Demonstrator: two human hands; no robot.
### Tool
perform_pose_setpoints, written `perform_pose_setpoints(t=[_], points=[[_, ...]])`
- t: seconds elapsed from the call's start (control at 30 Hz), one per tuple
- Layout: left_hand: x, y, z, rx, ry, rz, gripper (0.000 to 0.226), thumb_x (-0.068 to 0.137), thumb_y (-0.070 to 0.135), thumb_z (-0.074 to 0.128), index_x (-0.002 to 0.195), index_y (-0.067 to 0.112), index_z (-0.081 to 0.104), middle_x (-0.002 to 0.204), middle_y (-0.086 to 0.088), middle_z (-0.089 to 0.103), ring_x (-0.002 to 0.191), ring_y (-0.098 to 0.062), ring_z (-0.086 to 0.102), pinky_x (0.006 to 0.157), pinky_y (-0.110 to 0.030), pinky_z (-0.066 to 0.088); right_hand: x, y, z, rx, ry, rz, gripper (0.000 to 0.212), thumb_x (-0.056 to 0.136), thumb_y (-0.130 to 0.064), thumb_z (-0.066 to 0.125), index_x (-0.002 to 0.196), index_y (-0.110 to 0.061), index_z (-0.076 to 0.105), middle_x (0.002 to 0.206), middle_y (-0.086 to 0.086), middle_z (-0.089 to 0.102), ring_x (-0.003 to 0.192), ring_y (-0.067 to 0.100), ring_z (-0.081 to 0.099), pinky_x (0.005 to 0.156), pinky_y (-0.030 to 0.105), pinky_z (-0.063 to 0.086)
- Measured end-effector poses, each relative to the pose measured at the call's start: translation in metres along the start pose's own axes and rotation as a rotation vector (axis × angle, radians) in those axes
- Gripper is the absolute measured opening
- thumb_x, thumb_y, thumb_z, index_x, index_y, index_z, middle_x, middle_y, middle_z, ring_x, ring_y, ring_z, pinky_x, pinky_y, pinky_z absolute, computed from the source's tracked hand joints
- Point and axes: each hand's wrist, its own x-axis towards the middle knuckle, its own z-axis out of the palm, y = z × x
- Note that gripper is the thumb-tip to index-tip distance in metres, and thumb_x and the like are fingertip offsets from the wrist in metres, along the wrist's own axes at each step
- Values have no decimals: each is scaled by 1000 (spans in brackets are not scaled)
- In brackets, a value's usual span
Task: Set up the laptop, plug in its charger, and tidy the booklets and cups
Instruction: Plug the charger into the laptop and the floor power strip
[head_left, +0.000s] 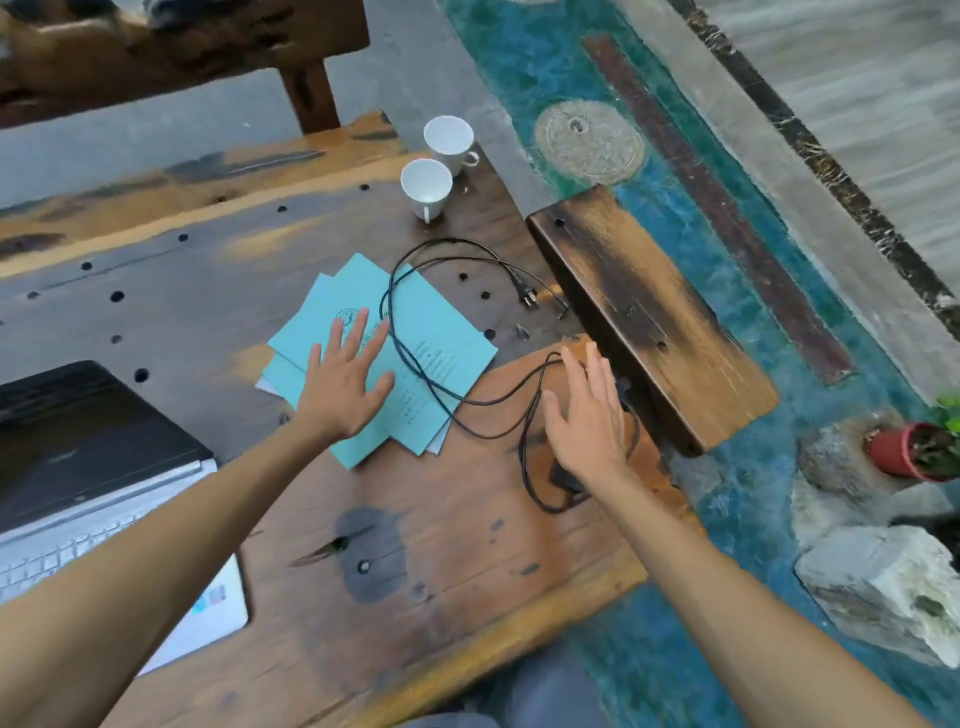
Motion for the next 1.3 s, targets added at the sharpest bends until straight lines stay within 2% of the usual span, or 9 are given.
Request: perform_pose_setpoints(t=[0.23, 0.37, 0.53, 0.7, 0.8, 0.87, 0.93, 1.17, 1.3], points=[[73, 31, -22, 13, -1, 95, 76, 99, 29, 53, 161, 28, 10, 170, -1, -5, 156, -35, -4, 123, -59, 11, 70, -8, 13, 77, -39, 59, 62, 101, -33, 52, 157, -34, 26, 171, -4, 1, 157, 23, 5, 121, 48, 23], [114, 51, -27, -77, -10, 99, 71, 99, 18, 50, 161, 28, 15, 170, 4, 1, 157, -29, 0, 118, -52, 27, 112, -7, 13, 176, -118, 98, 61, 101, -38, 48, 158, -32, 25, 168, 5, 17, 152, 31, 22, 117, 46, 30], [177, 74, -21, -130, -85, 149, 66, 95, -3, 44, 157, 19, 31, 169, -1, 14, 156, -28, 8, 124, -44, 20, 160, 1, 11, 368, -232, 197, 62, 103, -34, 46, 159, -33, 19, 158, 3, 41, 144, 25, 40, 114, 45, 34], [230, 91, -13, -106, -6, 149, 61, 85, -11, 45, 141, 10, 56, 152, -10, 50, 142, -32, 45, 115, -42, 37, 197, 12, 20, 508, -268, 230, 62, 103, -29, 48, 159, -35, 23, 99, -13, 72, 81, -8, 60, 76, 13, 42], [258, 96, -3, -61, -11, 188, 55, 83, -10, 48, 133, 9, 63, 141, -12, 60, 129, -33, 56, 109, -44, 44, 218, 18, 32, 554, -266, 257, 60, 102, -30, 50, 158, -31, 26, 105, -10, 74, 88, -19, 60, 75, -2, 41], [275, 98, 4, -36, -33, 226, 51, 83, -12, 47, 127, 8, 66, 132, -13, 65, 122, -35, 58, 103, -46, 47, 229, 23, 41, 638, -261, 304, 62, 101, -28, 51, 158, -26, 27, 101, -9, 75, 102, 0, 68, 102, 25, 49], [290, 98, 10, -20, -15, 238, 50, 81, -14, 46, 121, 7, 68, 124, -14, 67, 115, -36, 58, 100, -46, 48, 236, 28, 46, 740, -257, 343, 58, 102, -23, 51, 157, -19, 31, 87, -12, 74, 90, 6, 75, 100, 41, 55], [322, 97, 14, 110, -63, 310, 36, 89, -6, 56, 118, 6, 71, 120, -16, 66, 106, -39, 59, 92, -49, 50, 242, 43, 49, 842, -226, 397, 33, 104, -17, 49, 134, -13, 61, 90, -8, 74, 80, 2, 75, 74, 19, 60], [323, 101, 5, 203, -88, 289, 25, 94, 8, 60, 117, 12, 68, 113, -13, 63, 105, -36, 57, 77, -47, 53, 241, 43, 41, 875, -182, 453, 24, 103, -18, 49, 117, -14, 69, 87, -3, 76, 80, 7, 76, 78, 24, 61]])
